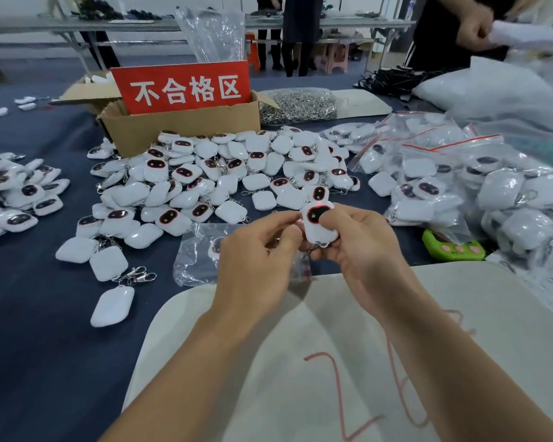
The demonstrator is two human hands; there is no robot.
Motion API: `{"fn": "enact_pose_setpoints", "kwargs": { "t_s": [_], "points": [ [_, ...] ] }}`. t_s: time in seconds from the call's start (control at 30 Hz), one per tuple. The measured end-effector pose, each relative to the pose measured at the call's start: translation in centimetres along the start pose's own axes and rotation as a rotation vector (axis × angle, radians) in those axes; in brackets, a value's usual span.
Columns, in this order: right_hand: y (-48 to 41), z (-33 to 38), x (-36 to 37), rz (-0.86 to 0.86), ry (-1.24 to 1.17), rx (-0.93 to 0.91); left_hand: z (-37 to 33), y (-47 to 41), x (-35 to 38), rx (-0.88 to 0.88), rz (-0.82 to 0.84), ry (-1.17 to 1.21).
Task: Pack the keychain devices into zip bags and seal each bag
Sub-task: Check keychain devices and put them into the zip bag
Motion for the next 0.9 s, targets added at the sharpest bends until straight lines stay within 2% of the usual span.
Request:
{"fn": "enact_pose_setpoints", "kwargs": {
  "t_s": [0.47, 0.67, 0.9],
  "points": [
    [0.4, -0.3, 0.3, 0.048, 0.118, 0.002, -1.0, -0.1, 0.4, 0.078, 0.022, 0.099],
    [0.2, -0.5, 0.6, 0.216, 0.062, 0.046, -2.3, -0.1, 0.4, 0.126, 0.009, 0.064],
    [0.5, 0.0, 0.8, 0.198, 0.133, -0.020, -1.4, -0.2, 0.5, 0.108, 0.013, 0.062]
  ]
}}
Point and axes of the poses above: each hand's wrist, its own y-axis away from the middle knuckle, its own x-axis out of the palm, z = x × y, the point moved 8 cm from there along -y, towards the middle knuckle, and after that the axes turned 2 degrees about z, right-handed, at the moved point
